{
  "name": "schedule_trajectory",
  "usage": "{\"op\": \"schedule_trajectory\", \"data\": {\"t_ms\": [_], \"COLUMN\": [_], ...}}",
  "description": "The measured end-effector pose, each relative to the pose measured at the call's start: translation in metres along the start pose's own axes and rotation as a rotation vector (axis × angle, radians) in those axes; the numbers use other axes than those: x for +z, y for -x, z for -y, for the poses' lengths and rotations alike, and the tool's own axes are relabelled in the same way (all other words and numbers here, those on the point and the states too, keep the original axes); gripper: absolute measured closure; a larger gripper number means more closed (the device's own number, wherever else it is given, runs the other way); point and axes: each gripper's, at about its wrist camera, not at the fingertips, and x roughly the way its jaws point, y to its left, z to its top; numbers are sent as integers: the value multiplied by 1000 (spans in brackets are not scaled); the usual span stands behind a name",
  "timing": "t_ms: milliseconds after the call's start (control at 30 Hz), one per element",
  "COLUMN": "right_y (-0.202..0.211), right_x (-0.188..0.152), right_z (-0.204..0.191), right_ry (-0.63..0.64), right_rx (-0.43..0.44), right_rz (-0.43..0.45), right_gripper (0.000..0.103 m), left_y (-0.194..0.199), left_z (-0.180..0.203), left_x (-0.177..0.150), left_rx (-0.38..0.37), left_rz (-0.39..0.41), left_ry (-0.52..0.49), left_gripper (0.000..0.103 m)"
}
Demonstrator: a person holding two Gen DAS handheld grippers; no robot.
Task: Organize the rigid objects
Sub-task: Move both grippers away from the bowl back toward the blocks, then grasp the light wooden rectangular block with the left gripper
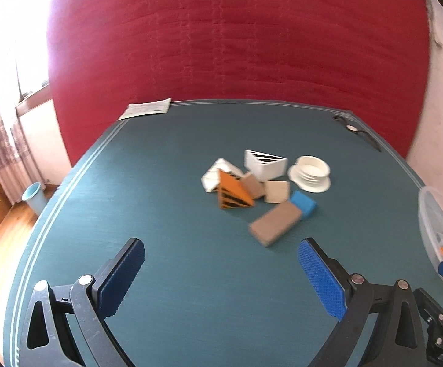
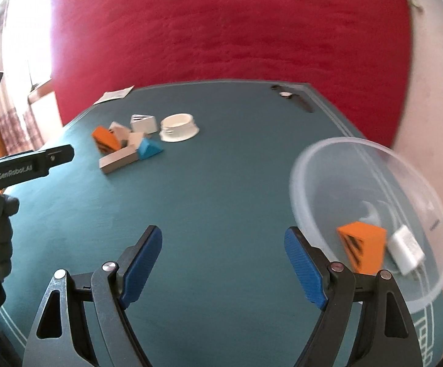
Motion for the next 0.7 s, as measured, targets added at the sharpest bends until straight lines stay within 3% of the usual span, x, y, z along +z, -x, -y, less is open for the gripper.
{"op": "schedule_trajectory", "data": {"t_ms": [333, 700], "right_y": [-27, -42], "right_x": [14, 11], "right_z": [-28, -26], "right_ry": [35, 4], "right_rx": [65, 96], "right_rz": [-56, -106], "right_gripper": [20, 20], "left_y": [-18, -52], "left_z": [-13, 18], "left_x": [-4, 7], "left_rx": [9, -58], "left_rz": [-34, -92], "left_ry": [-7, -106], "left_gripper": [1, 1]}}
